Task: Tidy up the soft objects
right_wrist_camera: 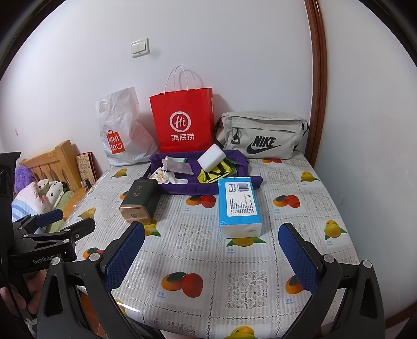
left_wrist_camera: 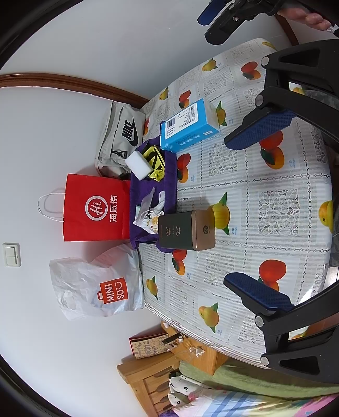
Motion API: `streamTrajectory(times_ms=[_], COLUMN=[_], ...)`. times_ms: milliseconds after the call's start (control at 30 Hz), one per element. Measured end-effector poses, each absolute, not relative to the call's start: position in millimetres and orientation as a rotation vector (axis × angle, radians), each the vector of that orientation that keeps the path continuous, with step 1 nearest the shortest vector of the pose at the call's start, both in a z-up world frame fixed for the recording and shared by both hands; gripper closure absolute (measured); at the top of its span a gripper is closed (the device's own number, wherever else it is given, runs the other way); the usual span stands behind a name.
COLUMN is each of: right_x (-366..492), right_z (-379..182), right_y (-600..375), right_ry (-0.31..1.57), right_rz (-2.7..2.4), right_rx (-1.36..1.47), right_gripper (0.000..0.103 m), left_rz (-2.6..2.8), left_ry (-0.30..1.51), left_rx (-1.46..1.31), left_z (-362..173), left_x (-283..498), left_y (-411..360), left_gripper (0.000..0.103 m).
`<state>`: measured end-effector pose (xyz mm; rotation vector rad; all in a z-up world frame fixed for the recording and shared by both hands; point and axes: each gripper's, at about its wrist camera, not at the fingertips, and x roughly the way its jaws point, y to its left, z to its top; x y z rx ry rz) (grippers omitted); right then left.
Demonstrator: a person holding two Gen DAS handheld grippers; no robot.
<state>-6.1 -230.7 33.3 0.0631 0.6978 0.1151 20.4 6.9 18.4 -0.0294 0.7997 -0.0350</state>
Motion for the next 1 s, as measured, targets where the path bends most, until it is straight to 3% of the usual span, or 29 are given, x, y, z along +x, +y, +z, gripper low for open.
streamTrajectory(times_ms=[1000], right_x=[-3.8], right_z=[29.6], right_y=[-230.4], right_ry=[0.71], right_rz=[0.118], right_rx=[0.062], right_gripper=[0.002], left_rz=[-0.026], left_ry=[0.809], left_rx=[-0.034], left_z=[14.4], left_x=[21.2], left_y=[10.2], left_gripper=[0.007])
